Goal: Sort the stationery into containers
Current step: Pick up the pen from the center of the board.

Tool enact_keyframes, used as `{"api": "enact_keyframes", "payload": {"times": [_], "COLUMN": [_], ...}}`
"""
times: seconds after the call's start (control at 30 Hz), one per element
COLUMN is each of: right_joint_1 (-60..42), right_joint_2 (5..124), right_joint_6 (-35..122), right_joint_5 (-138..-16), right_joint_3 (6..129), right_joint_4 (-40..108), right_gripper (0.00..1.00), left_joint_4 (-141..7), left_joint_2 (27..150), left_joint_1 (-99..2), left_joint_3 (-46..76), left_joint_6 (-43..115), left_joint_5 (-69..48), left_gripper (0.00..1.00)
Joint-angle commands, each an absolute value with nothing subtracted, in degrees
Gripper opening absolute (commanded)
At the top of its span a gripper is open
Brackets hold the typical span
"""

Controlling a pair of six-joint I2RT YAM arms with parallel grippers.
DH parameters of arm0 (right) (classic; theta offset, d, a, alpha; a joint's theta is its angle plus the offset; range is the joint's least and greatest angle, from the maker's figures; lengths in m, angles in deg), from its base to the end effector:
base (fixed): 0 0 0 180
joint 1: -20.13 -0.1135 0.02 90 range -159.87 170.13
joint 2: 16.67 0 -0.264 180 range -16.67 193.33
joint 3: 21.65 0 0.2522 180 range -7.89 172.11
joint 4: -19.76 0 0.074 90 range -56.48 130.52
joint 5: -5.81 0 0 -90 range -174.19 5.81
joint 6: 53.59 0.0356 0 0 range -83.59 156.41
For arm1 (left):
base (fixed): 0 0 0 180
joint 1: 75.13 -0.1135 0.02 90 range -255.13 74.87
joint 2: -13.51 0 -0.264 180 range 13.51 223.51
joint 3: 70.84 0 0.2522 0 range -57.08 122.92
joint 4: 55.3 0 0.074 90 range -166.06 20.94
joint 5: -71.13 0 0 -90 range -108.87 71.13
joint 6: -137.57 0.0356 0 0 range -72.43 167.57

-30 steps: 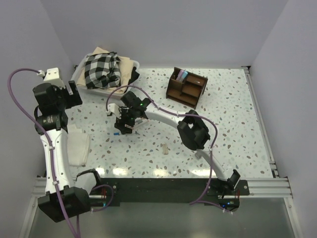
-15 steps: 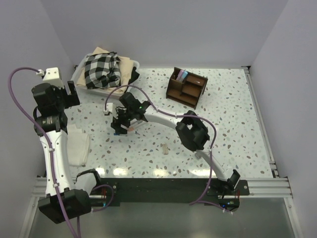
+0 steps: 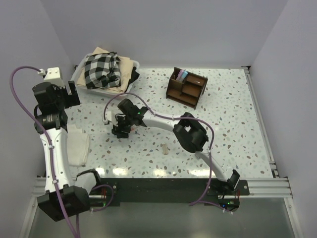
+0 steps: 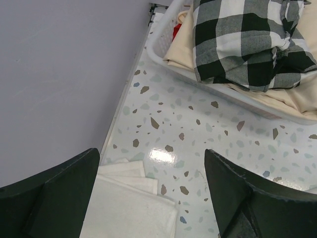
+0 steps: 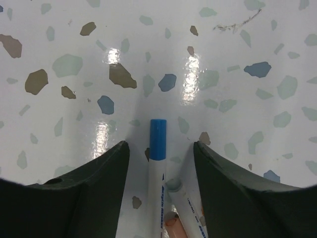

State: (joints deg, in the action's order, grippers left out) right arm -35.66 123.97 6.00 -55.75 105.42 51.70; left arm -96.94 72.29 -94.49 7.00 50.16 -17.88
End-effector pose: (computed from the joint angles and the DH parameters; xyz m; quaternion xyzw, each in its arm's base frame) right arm 0.2913 0.4586 0.1466 -0.6809 0.5916 0.3024 0.3081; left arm 0.2103 0.0733 0.3795 -0.1166 0.8236 0.0986 0.5462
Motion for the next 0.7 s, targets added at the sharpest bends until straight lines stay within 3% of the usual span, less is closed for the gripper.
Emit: {"api": "enact_keyframes", "payload": {"times": [0.0, 0.17, 0.43, 0.53, 0.67], "right_joint_1": [-37.5, -37.6, -37.1, -36.1, -34.2], "right_joint_2": [124.1, 124.1, 123.2, 122.1, 117.6], "right_joint_6": [2.5, 0.9, 1.3, 2.2, 3.4], "right_joint_5": [-59.7, -60.3, -60.3, -58.5, -55.5], "right_joint_3": [104.6, 104.6, 105.2, 108.2, 114.6], "right_joint_4": [51.3, 54.6, 62.4, 66.3, 72.7], "right_gripper": [0.53, 0.30, 0.13, 0.00, 0.00], "left_joint_4": [-94.8, -94.3, -94.6, -94.6, -92.6], "left_joint_2": [72.3, 72.3, 72.8, 73.6, 74.2], "left_joint_1": [-94.2, -94.3, -94.3, -94.2, -94.3], "left_joint_3": [8.8, 9.0, 9.2, 10.0, 10.4], "left_joint_6": [50.5, 50.5, 51.3, 52.5, 53.5], "left_joint_5": [-17.2, -16.4, -13.6, -12.5, -10.4], "left_gripper": [0.91, 0.91, 0.91, 0.91, 0.90]}}
